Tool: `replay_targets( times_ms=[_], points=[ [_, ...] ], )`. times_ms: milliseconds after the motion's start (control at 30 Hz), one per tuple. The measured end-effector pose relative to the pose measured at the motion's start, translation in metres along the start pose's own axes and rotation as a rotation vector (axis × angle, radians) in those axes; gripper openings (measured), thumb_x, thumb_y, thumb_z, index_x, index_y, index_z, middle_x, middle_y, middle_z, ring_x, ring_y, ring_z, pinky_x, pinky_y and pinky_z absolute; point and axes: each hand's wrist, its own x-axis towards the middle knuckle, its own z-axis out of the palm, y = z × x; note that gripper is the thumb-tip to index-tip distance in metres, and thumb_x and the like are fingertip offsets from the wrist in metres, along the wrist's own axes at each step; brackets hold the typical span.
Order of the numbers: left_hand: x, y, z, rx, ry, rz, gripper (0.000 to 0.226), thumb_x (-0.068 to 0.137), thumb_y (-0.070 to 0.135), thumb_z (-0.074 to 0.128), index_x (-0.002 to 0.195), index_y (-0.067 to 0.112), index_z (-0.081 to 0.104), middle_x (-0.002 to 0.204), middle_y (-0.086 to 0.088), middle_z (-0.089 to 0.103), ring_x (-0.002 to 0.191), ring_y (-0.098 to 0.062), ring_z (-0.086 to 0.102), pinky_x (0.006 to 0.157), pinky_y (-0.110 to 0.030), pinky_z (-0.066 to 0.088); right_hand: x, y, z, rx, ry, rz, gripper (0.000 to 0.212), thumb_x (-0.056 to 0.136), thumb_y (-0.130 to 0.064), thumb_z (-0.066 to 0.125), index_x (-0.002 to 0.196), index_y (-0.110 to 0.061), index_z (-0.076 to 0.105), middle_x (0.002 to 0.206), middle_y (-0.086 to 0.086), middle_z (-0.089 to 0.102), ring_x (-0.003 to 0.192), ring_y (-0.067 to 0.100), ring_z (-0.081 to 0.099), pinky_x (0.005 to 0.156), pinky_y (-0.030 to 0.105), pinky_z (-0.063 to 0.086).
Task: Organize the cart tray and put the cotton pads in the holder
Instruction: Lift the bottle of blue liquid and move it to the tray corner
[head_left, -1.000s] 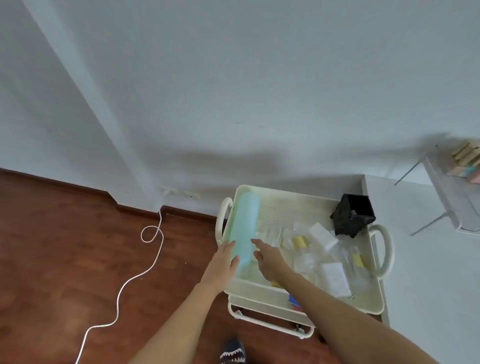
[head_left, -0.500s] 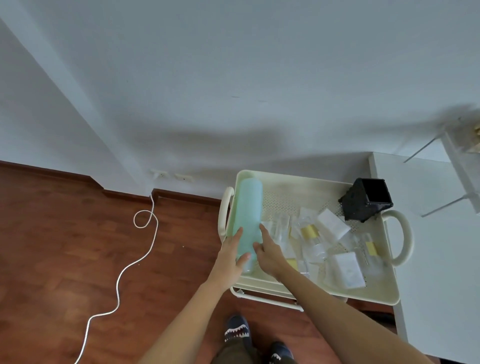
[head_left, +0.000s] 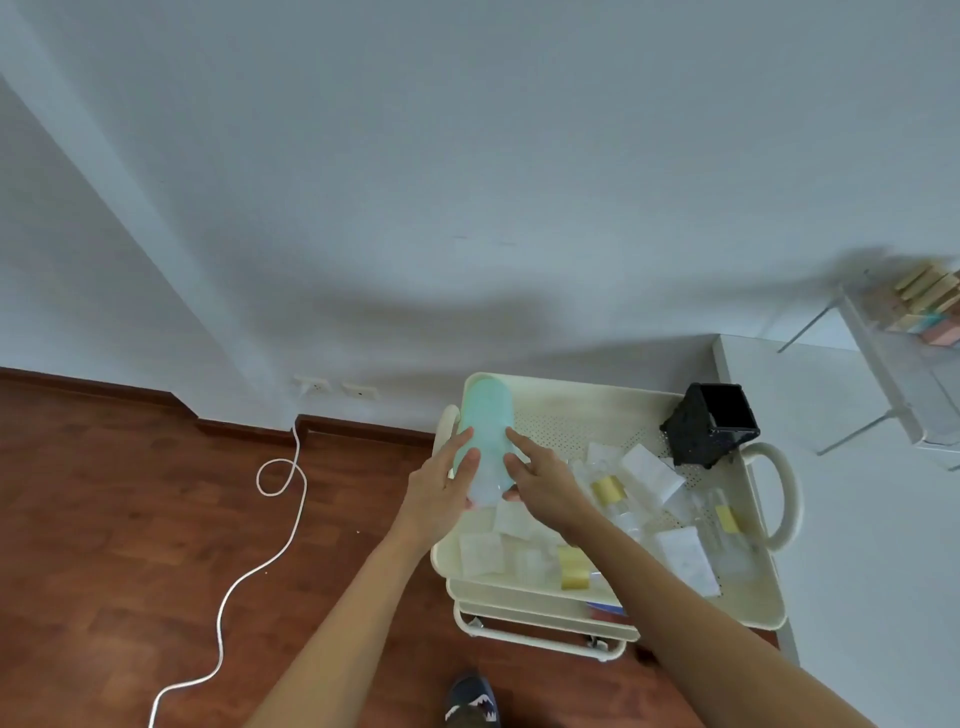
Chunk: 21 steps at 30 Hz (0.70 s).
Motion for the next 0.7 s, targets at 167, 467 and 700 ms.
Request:
replay_targets(
  times_ms=[167,467,700],
  points=[
    [0.016,0.03,-0.01,-0.013,-0.07,0.034,0.067,0.079,0.052,0.068,0.139,0.036,0.042,0.133,0.002,0.052,0.095,-0.006,0.066,0.08,-0.029,0.06,0.011,-0.021,-0.024,-0.058,0.038,-0.032,0.046,0.1,-0.017,0.04,0.143,-0.031,0.04,0.128,0.011,0.059,0.097,0.024,0.069,0.085,0.033,0.057],
    [0.06,0.053,-0.028,0.159,-0.063,0.194,0.078,0.076,0.011,0.078,0.142,0.029,0.041,0.136,-0.003,0.055,0.087,-0.018,0.07,0.08,-0.027,0.059,0.031,-0.061,-0.048,-0.214,0.051,-0.154,0.077,0.077,0.003,0.073,0.144,-0.021,0.041,0.125,0.013,0.062,0.105,0.027,0.064,0.092,0.04,0.053],
    [0.101,0.077,-0.026,0.162,0.01,0.238,0.067,0.08,0.017,0.076,0.139,0.024,0.046,0.13,-0.011,0.059,0.064,-0.007,0.072,0.064,-0.016,0.059,0.057,-0.083,-0.066,-0.196,0.094,-0.188,0.073,0.079,0.001,0.072,0.144,-0.013,0.042,0.128,0.014,0.061,0.109,0.028,0.062,0.097,0.041,0.05]
  ],
)
